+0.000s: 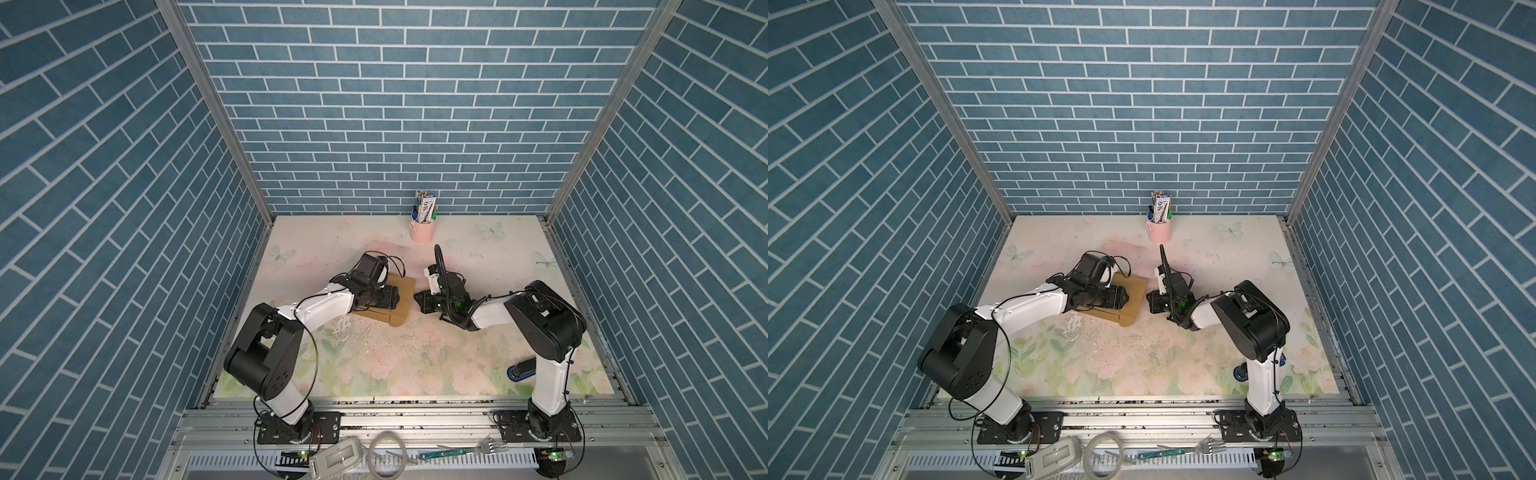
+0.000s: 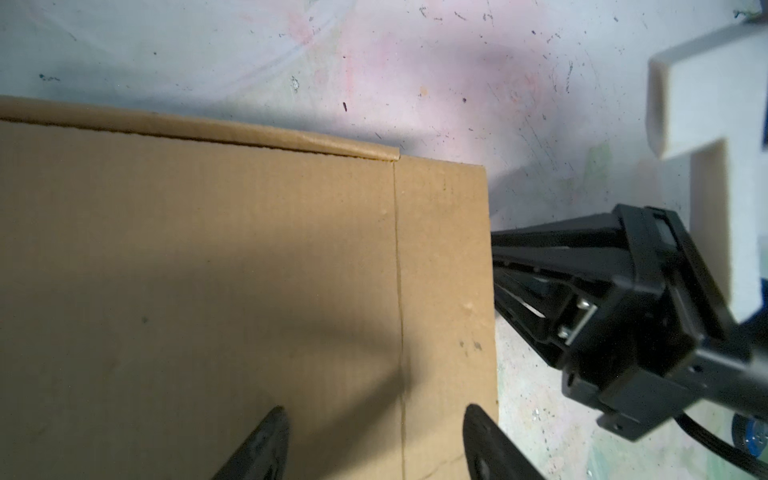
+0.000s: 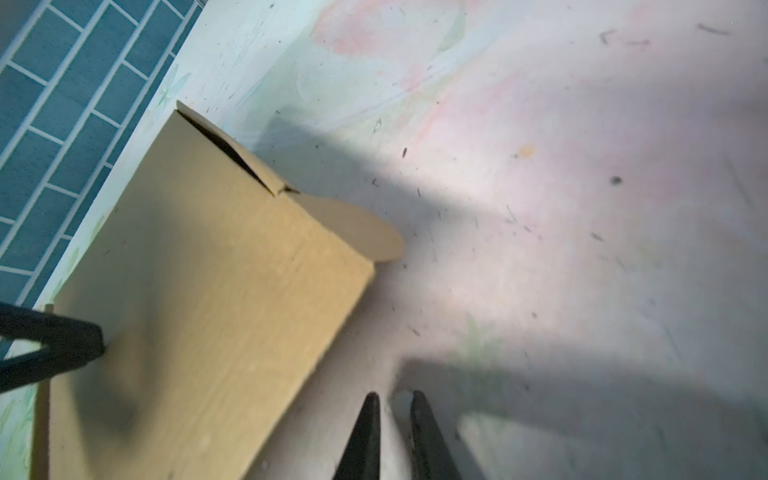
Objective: Fold the paper box
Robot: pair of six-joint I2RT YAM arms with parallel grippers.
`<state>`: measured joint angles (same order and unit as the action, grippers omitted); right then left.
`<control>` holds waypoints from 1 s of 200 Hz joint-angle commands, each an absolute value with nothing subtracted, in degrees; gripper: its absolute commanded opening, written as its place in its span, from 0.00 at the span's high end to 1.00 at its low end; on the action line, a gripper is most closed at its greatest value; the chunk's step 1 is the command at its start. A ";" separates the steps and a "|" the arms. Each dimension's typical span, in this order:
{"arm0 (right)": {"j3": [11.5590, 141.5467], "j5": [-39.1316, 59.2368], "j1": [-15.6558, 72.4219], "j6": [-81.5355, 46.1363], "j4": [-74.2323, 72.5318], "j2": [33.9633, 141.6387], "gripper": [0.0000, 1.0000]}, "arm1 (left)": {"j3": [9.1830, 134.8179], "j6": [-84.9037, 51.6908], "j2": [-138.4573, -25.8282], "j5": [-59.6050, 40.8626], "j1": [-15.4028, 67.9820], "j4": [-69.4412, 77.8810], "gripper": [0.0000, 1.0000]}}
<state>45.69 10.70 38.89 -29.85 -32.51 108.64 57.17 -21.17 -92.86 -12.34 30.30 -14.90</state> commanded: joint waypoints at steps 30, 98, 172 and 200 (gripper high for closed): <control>40.48 8.55 38.62 -33.49 -27.87 97.28 0.84 | 56.09 -25.34 -85.91 -13.04 28.43 -16.86 0.24; 38.65 14.84 43.55 -33.49 -30.81 93.95 0.77 | 53.03 -27.04 -79.54 -6.74 21.45 -21.45 0.20; 33.98 21.58 46.44 -28.75 -43.71 97.09 0.72 | 54.15 -29.30 -85.27 -6.02 18.51 -22.06 0.19; 32.01 22.32 47.27 -26.58 -49.98 101.66 0.72 | 56.45 -28.79 -88.85 -6.59 18.57 -22.06 0.19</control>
<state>34.24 20.08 46.39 -30.59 -42.70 97.84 54.17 -28.86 -86.24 -6.66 18.74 -21.43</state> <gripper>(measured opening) 0.276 0.811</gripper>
